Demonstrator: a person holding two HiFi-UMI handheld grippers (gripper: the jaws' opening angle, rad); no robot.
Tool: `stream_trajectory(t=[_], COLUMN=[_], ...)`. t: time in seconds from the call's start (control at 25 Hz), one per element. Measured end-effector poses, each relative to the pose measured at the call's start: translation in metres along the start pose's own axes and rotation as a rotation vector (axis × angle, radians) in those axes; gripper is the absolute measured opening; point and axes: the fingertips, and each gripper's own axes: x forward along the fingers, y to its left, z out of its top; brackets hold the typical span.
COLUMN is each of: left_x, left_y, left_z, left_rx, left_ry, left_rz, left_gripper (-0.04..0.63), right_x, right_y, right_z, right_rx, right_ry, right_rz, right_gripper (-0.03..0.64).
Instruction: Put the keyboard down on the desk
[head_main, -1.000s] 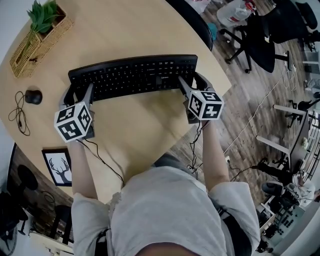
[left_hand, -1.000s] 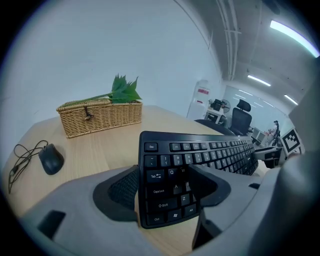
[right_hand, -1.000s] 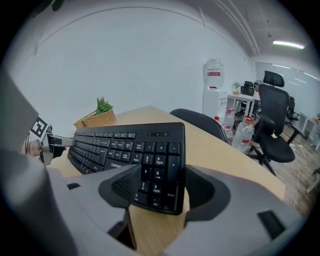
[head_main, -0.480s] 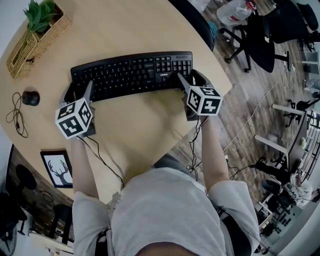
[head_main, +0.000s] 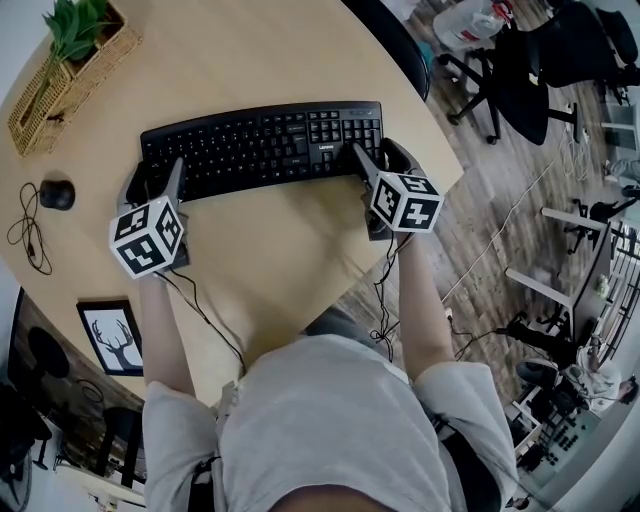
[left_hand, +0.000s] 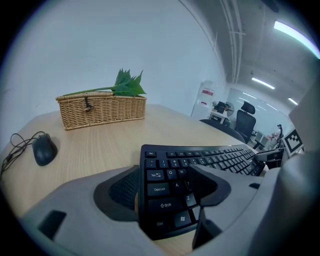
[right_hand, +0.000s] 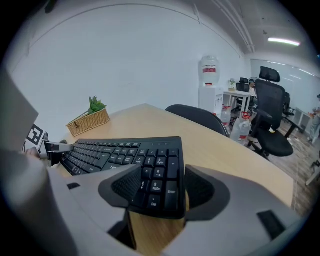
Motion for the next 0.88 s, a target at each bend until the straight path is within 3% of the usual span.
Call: stream_trajectory(t=[0.28, 0.32, 0.36, 0.44, 0.56, 0.76, 0.88], left_x=[-0.024, -0.03, -0.035, -0.046, -0.065, -0.097, -0.118], left_y=[-0.002, -0.004, -0.006, -0.007, -0.012, -0.028, -0.041], left_z=[0.017, 0.02, 0.023, 0.028, 0.035, 0.045, 0.05], left_rx=[-0.047, -0.039, -0.027, 0.014, 0.081, 0.059, 0.083], left_ry=[-0.14, -0.159, -0.173, -0.198, -0.231, -0.295, -0.325], left_rz=[-0.016, -0.018, -0.014, 0.023, 0.089, 0.08, 0.072], left_gripper=[0.291, 0.286, 0.266, 0.16, 0.027, 0.009, 0.009], right_x=[-0.023, -0.028, -0.034, -0.045, -0.061, -0.086, -0.105], right_y=[-0.002, -0.001, -0.001, 0.004, 0.016, 0.034, 0.04], right_z=[0.005, 0.007, 0.009, 0.014, 0.022, 0.031, 0.036], right_rx=[0.069, 0.067, 0.064, 0.055, 0.022, -0.036, -0.034], right_ry=[-0.097, -0.111, -0.126, -0.151, -0.189, -0.231, -0.263], right_rz=[-0.018, -0.019, -0.022, -0.011, 0.033, 0.1, 0.126], right_gripper=[0.251, 0.205, 0.112, 0.034, 0.015, 0.012, 0.013])
